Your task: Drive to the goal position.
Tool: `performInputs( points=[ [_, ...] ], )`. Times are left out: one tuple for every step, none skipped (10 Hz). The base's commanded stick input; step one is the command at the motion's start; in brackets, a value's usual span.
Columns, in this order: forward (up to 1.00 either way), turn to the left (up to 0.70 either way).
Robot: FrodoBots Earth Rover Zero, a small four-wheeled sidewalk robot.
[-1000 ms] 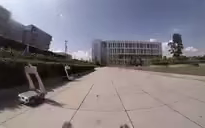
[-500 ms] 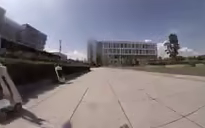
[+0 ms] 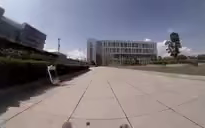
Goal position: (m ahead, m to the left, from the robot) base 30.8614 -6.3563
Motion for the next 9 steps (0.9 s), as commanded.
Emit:
performInputs(
  points=[
    [1.0, -0.04],
    [1.0, -0.24],
    [1.0, -0.29],
    [1.0, -0.3],
    [1.0, -0.3],
    [1.0, -0.3],
    [1.0, -0.3],
    [1.0, -0.3],
    [1.0, -0.3]
  ],
)
